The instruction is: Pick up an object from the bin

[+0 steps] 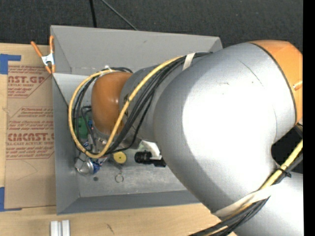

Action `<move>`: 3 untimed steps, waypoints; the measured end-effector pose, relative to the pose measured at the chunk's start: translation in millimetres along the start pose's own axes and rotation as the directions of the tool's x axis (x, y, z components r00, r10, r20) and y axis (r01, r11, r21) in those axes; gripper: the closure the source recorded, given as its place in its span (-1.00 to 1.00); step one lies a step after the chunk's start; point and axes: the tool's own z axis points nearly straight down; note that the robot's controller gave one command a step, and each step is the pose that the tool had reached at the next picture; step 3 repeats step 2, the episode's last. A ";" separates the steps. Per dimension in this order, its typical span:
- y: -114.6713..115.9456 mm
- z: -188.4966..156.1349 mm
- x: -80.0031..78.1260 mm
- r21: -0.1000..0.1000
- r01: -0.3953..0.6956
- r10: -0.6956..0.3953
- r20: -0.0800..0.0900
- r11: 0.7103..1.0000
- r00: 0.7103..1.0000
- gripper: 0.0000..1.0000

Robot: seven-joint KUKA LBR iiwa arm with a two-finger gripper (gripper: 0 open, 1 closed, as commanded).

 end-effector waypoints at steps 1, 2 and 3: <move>1.7 1.3 2.3 -0.004 0.003 -0.003 -0.002 1.000 1.000 1.00; -34.5 -128.5 8.7 0.009 -0.001 0.001 -0.012 1.000 1.000 1.00; -34.5 -128.5 8.7 0.009 -0.001 0.001 -0.012 1.000 1.000 1.00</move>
Offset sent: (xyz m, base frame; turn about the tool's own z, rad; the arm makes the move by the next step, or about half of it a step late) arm 0.0000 0.0000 0.0000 0.0000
